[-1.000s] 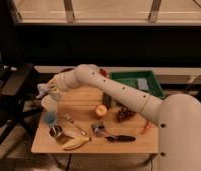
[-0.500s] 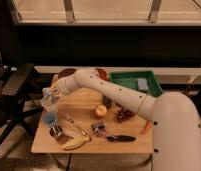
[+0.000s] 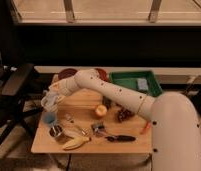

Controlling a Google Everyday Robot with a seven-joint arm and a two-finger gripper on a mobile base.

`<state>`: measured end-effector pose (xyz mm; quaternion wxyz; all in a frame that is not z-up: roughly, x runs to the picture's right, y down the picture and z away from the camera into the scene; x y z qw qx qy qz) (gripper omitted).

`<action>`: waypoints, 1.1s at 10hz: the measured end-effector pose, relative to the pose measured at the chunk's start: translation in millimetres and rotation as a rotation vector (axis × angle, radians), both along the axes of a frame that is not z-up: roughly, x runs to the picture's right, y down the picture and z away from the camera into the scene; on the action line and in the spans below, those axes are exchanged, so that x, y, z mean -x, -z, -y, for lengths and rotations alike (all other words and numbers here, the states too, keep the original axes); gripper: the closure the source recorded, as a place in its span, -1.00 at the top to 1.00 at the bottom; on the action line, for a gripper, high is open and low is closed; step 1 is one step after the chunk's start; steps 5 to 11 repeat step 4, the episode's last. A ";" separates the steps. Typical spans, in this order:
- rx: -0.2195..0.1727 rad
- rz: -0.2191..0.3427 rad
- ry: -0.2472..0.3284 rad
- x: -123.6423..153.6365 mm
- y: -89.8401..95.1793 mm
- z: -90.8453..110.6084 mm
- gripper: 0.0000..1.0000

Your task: Place towel in paper cup

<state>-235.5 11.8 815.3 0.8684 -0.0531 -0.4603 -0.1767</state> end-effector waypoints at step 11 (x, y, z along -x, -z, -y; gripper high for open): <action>-0.009 -0.066 -0.052 -48.4 12.4 6.4 0.60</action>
